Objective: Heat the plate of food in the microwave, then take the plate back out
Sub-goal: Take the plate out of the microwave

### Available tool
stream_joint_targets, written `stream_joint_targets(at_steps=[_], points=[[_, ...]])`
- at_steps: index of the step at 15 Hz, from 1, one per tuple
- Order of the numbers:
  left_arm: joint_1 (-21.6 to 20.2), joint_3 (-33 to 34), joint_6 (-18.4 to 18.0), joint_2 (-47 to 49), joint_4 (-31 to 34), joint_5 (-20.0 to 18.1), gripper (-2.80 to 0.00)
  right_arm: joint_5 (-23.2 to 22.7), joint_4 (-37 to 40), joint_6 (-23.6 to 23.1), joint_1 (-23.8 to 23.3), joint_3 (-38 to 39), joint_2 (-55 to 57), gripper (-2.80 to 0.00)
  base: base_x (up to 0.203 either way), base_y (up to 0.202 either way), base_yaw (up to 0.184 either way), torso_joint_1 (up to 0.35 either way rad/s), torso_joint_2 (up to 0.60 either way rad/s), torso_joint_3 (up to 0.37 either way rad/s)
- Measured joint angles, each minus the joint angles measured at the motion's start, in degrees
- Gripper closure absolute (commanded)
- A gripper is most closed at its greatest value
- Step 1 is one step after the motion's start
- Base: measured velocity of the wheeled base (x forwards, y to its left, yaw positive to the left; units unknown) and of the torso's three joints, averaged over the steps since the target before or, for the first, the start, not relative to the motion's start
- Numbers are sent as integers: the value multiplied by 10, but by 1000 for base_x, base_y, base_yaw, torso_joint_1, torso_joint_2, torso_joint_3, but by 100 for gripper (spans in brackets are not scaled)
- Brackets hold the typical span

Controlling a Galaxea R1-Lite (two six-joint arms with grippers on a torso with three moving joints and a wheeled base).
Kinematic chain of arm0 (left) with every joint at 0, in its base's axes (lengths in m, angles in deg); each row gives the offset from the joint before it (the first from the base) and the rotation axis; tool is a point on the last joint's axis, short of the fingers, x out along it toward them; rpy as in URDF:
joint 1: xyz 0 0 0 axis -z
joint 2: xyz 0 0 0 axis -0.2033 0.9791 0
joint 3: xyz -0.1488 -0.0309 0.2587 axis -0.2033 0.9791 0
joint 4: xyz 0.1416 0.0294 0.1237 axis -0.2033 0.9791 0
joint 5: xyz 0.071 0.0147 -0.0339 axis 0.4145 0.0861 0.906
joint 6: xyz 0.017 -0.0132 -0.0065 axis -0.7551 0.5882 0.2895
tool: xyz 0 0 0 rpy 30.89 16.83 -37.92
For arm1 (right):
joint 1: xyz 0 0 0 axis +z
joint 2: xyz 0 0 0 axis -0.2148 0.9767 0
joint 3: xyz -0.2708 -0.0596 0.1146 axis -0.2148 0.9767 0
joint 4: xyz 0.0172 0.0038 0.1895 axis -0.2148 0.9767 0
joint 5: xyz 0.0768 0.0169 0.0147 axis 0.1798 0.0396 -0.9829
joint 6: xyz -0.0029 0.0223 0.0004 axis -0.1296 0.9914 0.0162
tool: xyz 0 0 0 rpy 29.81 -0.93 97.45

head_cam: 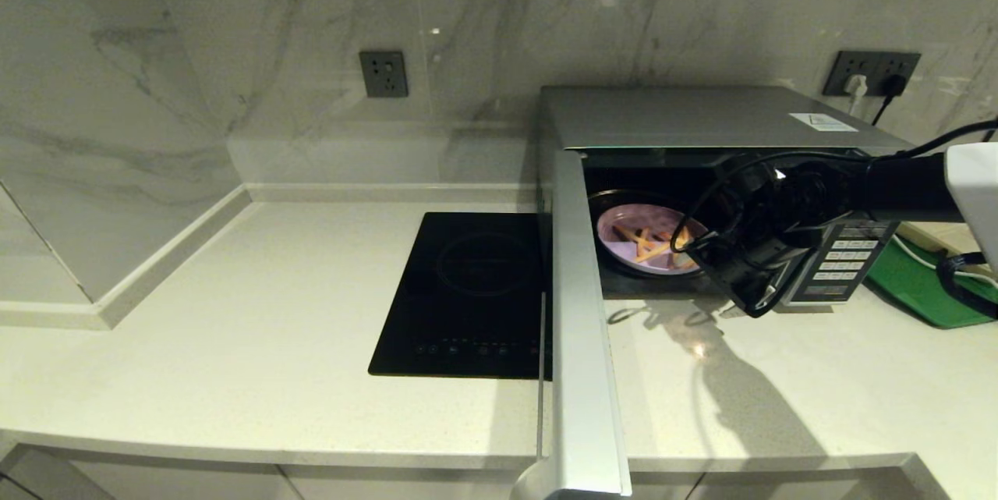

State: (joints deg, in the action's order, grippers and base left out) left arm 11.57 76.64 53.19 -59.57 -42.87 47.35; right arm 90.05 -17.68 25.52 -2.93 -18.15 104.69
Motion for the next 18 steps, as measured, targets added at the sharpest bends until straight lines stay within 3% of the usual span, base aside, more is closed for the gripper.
stream_joint_targets(at_steps=[1, 18], points=[[0, 0, 0, 0, 0, 0, 0, 0, 0, 0, 0, 0, 1, 0, 0, 0, 0, 0, 0, 0], [0, 0, 0, 0, 0, 0, 0, 4, 1, 1, -2, -34, 1, 0, 0, 0, 0, 0, 0, 0]])
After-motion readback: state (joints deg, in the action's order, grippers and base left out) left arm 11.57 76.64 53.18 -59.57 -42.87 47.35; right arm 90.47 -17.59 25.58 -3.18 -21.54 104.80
